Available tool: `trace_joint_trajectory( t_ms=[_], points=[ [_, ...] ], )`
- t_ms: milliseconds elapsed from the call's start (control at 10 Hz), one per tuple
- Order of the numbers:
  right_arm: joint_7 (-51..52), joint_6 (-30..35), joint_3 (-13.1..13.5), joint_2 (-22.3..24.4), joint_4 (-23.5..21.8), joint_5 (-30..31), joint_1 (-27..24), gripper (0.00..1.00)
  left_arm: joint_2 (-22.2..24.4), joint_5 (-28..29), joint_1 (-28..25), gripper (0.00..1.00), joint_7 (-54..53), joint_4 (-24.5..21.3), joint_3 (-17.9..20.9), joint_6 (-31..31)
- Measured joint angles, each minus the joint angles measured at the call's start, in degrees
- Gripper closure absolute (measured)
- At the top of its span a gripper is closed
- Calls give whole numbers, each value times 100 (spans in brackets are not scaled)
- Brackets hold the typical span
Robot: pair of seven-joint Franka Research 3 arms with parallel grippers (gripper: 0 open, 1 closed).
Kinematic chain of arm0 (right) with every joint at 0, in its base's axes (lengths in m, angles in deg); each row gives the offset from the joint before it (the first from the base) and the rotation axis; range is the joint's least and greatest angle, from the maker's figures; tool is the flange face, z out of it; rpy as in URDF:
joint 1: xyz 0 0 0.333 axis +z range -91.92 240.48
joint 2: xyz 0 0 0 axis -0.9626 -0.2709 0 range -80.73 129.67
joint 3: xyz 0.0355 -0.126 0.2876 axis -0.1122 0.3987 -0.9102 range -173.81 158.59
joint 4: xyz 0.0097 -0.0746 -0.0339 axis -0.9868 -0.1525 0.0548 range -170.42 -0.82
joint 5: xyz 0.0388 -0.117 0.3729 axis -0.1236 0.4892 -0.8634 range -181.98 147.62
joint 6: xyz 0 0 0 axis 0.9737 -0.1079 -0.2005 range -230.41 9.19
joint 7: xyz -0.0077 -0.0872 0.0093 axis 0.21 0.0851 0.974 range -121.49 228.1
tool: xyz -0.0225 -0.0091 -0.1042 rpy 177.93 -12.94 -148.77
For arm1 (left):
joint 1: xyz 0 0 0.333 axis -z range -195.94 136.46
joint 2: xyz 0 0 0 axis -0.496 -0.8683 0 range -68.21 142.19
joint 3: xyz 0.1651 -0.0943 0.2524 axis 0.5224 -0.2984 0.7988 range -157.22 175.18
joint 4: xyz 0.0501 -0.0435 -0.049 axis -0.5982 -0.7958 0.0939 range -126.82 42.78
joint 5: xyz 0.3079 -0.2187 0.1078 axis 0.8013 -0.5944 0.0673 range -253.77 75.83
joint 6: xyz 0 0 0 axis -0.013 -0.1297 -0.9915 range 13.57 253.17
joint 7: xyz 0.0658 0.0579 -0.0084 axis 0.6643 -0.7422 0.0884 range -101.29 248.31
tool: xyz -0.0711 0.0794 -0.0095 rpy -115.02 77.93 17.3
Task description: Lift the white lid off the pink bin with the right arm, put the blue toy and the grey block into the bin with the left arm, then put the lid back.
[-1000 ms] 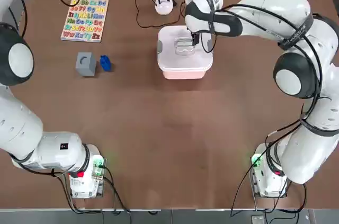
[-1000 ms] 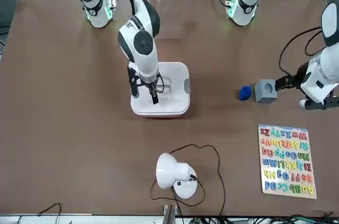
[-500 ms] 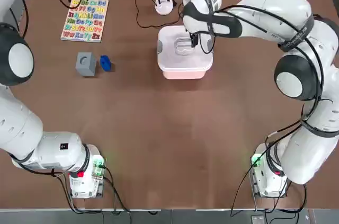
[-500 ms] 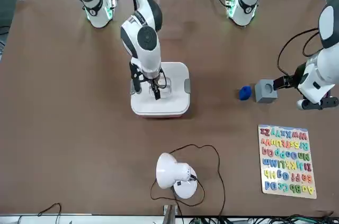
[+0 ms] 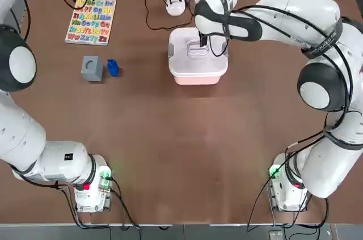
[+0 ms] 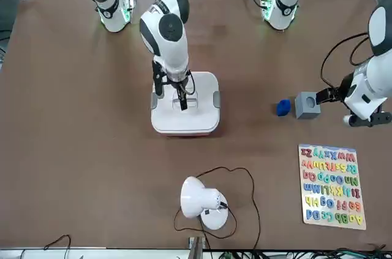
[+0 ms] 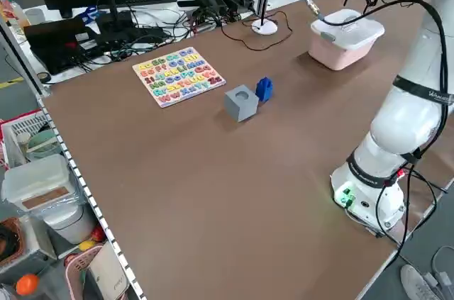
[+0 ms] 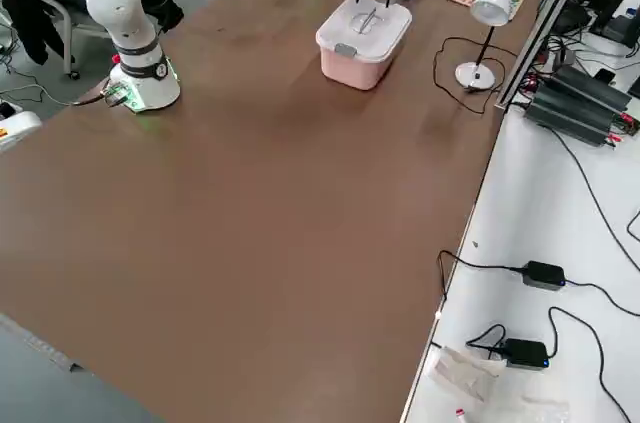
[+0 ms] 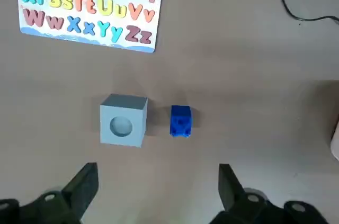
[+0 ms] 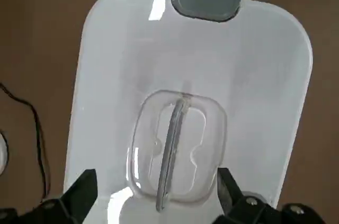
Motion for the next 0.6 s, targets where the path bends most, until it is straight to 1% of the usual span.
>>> trace_joint_trajectory(
  t_ms=[200,400,600],
  points=[
    [-22,-34,10,-19,-78,6,0,0,0,0,0,0,0,-2,0,0],
    [-22,-238,12,-71,-307,88,0,0,0,0,0,0,0,-3,0,0],
    [-22,-301,14,-148,-360,127,1,0,0,0,0,0,0,-3,0,0]
  ],
)
